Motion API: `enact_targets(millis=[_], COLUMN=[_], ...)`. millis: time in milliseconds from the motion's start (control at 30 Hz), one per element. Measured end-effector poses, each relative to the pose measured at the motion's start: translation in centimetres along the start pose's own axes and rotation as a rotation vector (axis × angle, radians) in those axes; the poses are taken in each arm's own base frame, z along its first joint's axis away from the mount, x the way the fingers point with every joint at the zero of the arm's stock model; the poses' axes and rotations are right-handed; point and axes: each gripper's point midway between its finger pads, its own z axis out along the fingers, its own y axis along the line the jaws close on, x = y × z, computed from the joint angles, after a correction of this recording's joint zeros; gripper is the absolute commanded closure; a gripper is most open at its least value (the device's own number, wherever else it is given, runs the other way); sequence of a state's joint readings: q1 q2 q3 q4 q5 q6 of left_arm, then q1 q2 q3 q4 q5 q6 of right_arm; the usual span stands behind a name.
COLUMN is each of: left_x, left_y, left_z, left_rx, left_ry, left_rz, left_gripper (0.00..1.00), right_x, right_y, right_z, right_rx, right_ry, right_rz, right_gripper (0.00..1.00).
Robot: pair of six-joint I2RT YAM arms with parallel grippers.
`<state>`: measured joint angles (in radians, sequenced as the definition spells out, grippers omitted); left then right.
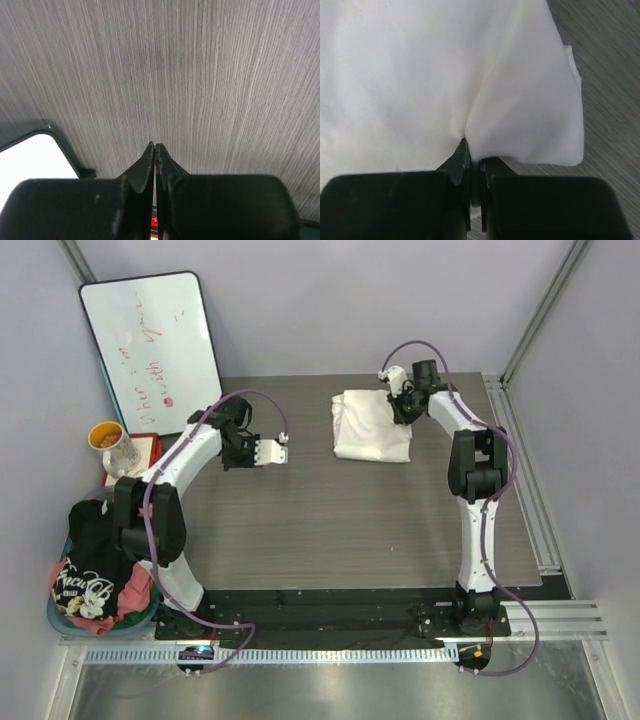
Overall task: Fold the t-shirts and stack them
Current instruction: Put the neatly folded tshirt into the corner of the board with the right arm
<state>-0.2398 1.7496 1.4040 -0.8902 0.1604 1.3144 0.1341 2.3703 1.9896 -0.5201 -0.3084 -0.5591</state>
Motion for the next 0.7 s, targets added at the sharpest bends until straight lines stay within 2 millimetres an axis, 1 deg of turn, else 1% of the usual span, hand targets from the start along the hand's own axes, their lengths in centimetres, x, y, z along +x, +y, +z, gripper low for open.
enact_targets(millis=[167,200,233,267,300,367,400,533,633,700], left_x=[-0.4,-0.4,-0.5,-0.5,-0.6,-0.5,-0.5,-0.5,-0.5,-0.4], left_y=[0.1,0.1,0.2,0.2,0.2,0.1,0.1,-0.1,-0.5,-0.7], left_z=[-1.4,-1.6,-1.8,-2.0,-2.0,-2.0,-2.0,-2.0,-2.0,-2.0], left_rx=[-0.027,-0.031,-0.037,-0.04,-0.041,-0.039,-0.039,-0.033,-0.028,-0.026], left_ry=[-0.012,-0.014,-0.016,-0.017,-0.018,-0.018,-0.017,-0.019,-0.019,-0.018], left_rz=[-0.001,-0.001,0.0,0.001,0.0,0.0,-0.001,-0.011,-0.017,-0.019], left_gripper=[1.0,1.0,1.0,1.0,1.0,1.0,1.0,1.0,1.0,1.0], right_x=[2.4,2.7,2.7,2.6,2.4,1.8,2.0,2.8,4.4,5.7], right_y=[-5.9,-6.8,-8.2,-9.1,-10.6,-12.7,-14.0,-17.5,-19.4,-20.2], right_z=[-1.9,-2.3,-2.9,-3.3,-4.0,-5.0,-5.6,-7.2,-7.8,-7.8], right_rx=[0.147,0.17,0.205,0.229,0.267,0.329,0.361,0.459,0.502,0.517], right_ry=[0.062,0.071,0.077,0.078,0.077,0.071,0.073,0.095,0.13,0.16], right_rz=[-0.082,-0.094,-0.113,-0.127,-0.142,-0.176,-0.183,-0.206,-0.21,-0.215], right_gripper=[0.99,0.99,0.99,0.99,0.99,0.99,0.99,0.99,0.99,0.99])
